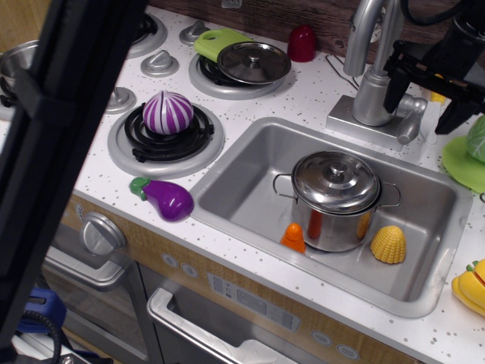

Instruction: Turn lever vertical to front

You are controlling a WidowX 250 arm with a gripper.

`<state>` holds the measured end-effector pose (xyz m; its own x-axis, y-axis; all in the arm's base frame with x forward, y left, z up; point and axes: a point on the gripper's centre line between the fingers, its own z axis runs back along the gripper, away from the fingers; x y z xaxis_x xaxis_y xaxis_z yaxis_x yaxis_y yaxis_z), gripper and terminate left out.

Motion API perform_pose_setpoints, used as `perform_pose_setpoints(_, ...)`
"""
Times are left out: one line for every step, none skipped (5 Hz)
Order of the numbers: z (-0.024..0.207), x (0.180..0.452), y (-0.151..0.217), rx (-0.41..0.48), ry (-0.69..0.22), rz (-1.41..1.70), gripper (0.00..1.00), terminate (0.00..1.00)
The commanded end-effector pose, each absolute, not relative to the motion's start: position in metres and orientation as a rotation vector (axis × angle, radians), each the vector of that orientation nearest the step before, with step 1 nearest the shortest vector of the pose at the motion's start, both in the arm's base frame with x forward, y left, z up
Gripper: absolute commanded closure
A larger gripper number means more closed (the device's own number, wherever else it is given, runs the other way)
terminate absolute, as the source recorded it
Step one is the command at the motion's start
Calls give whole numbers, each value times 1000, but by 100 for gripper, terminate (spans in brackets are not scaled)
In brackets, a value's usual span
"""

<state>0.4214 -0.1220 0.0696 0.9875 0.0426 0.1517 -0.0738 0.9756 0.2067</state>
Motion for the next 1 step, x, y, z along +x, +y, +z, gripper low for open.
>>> perform_pose_setpoints(114,424,-127,155,-239,46,0,100)
